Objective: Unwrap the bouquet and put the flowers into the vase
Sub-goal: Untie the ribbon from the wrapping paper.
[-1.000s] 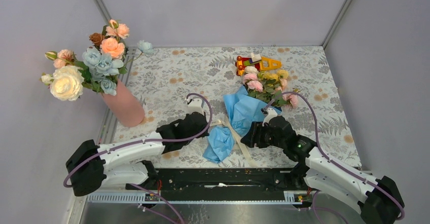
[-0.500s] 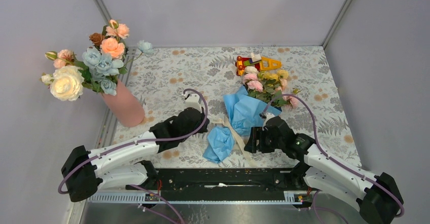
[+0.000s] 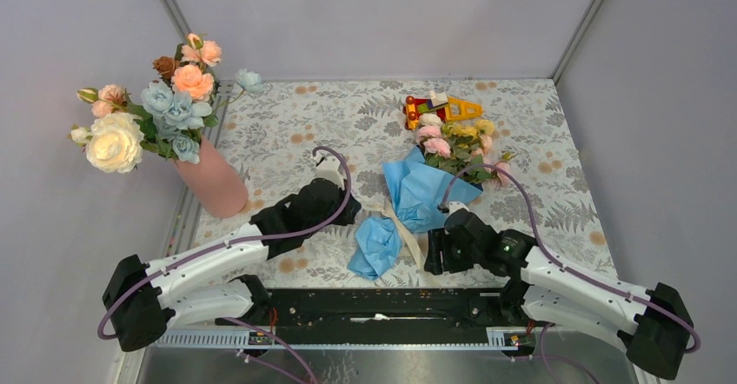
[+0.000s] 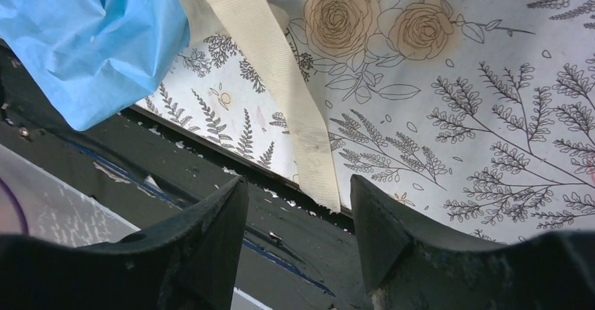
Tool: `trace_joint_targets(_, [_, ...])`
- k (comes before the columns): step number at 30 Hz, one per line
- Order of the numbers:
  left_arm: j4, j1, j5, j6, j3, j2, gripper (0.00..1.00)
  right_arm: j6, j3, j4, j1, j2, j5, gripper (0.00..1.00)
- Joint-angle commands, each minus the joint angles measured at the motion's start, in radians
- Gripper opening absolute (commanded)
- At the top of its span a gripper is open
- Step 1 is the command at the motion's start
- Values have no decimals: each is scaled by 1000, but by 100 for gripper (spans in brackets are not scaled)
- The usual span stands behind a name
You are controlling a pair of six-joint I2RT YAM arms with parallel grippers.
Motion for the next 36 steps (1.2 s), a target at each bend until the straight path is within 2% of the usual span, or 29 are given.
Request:
trace_joint_targets(1, [40,15,41,6,27,-29,0,48,51,44,95,39,148,61])
trace_joint_targets(10, [60,36,65,-16,-1,-44,0,93,51,139,200,152,292,59])
trace_joint_targets(23, [72,48,90,-23,-14,-37,0,60,83,215,241,348,355,53])
trace_joint_targets(31, [64,62,90,-22,-14,-43,0,112,128,69,244,394,525,25])
trace_joint_targets(36, [64,73,94,-23,-20,-48,0,111,119,84,245,374,530,8])
